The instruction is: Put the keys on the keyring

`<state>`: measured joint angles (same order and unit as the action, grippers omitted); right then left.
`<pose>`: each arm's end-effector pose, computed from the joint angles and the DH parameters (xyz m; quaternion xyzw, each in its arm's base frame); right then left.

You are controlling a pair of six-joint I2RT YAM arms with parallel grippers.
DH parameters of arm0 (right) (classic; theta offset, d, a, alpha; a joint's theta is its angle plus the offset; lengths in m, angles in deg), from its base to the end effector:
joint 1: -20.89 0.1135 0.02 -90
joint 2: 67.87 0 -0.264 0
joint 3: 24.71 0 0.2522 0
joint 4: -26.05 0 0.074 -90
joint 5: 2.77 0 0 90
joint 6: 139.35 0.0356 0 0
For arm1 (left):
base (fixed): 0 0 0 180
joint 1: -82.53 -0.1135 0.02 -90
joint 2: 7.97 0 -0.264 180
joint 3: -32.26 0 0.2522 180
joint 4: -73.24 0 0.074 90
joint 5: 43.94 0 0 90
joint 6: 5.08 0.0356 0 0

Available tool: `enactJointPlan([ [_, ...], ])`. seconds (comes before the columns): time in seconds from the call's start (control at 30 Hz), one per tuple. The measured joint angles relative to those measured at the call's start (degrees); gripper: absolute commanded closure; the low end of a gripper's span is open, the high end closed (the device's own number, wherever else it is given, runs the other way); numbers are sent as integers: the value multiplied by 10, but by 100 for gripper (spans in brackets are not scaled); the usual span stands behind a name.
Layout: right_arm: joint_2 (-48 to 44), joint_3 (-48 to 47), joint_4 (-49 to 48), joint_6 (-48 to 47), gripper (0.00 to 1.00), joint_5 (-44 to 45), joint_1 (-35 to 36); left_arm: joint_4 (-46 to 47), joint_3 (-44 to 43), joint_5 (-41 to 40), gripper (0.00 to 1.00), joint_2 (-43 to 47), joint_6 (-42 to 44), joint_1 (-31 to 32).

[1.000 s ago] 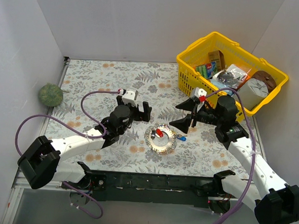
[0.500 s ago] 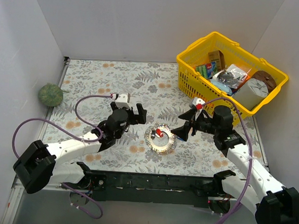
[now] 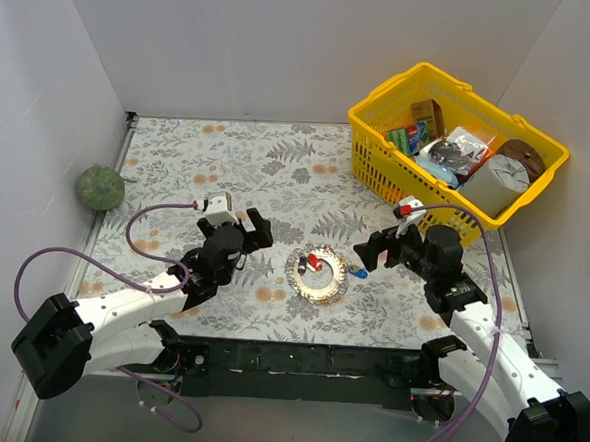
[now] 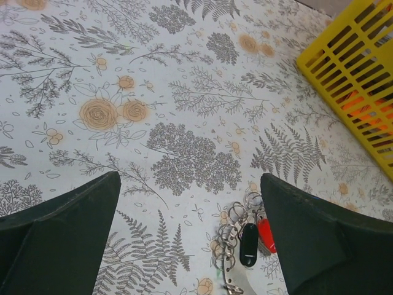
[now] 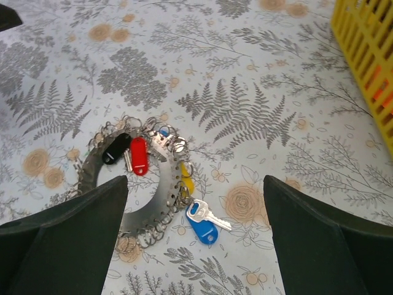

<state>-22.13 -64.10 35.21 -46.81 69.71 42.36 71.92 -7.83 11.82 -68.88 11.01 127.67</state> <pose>0.1733 0.0797 0.2458 -0.2203 0.7609 0.2430 0.5599 0.1716 -0.1441 0.2156 -0.3562 0.7273 -0.3359 0.4810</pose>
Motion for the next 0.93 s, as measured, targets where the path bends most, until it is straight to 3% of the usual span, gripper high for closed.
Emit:
enactJointPlan([
  [0.33,-7,15,-45,35,2,98,0,-8,7,-83,2,8,-21,0],
  [0.77,-5,21,-125,51,2,147,0,28,-9,-77,2,-16,21,0],
  [0.93,-51,70,-189,63,2,190,-1,61,-10,-70,2,-14,61,0],
])
